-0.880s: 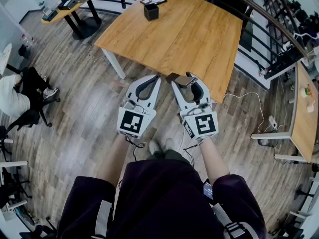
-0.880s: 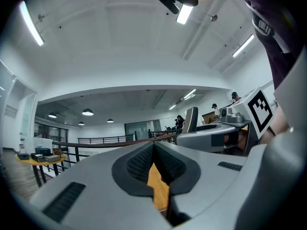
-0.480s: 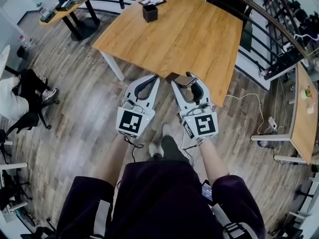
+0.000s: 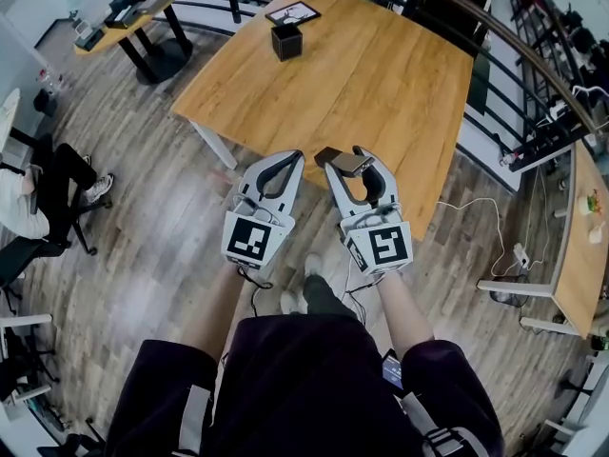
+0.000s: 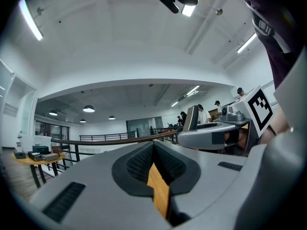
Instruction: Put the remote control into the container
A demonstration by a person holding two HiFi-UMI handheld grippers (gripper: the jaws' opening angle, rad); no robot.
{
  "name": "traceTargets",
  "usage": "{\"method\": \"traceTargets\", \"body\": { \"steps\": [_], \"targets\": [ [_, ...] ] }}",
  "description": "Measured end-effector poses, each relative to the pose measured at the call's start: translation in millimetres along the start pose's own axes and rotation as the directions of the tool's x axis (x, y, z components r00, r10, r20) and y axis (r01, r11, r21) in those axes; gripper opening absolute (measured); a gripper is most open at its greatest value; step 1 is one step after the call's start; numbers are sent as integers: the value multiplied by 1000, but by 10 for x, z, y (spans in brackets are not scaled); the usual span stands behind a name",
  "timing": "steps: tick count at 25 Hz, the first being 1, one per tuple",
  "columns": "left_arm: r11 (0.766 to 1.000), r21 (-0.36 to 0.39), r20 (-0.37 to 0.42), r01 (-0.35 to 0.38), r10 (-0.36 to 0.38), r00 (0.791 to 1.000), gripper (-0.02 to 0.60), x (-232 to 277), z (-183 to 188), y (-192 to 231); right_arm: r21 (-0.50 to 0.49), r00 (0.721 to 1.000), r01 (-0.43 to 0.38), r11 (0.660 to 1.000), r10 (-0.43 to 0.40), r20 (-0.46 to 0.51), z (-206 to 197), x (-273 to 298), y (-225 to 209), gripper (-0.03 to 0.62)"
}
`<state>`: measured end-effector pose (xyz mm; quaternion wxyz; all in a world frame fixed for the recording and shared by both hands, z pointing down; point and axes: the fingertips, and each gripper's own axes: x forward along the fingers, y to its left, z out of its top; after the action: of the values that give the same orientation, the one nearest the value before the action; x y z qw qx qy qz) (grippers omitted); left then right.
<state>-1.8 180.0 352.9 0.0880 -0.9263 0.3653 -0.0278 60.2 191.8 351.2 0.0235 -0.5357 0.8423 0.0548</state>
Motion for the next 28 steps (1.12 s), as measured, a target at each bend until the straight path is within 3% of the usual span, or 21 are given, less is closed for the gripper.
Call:
{"method": "traceTargets", "body": {
  "steps": [6, 14, 22, 26, 28],
  "targets": [
    [1000, 1, 29, -13, 13, 999, 11, 532, 2, 216, 6, 1000, -12, 1000, 12, 8, -65, 378, -434, 221],
    [999, 22, -10, -34, 34, 999, 11, 982, -19, 336, 15, 999, -48, 999, 48, 20, -88, 680, -817, 221],
    [997, 35, -38, -65, 67, 997, 10, 1156, -41, 518, 38, 998, -67, 997, 66, 26, -110, 895, -953, 221],
    [997, 38, 3, -70, 70, 998, 11, 1274, -75, 661, 40, 997, -71, 997, 70, 22, -178, 1068, -989, 221],
    [997, 36, -13, -66, 67, 998, 9, 1323, -139, 756, 38, 997, -70, 997, 69, 20, -217, 1184, -1007, 221]
  ]
}}
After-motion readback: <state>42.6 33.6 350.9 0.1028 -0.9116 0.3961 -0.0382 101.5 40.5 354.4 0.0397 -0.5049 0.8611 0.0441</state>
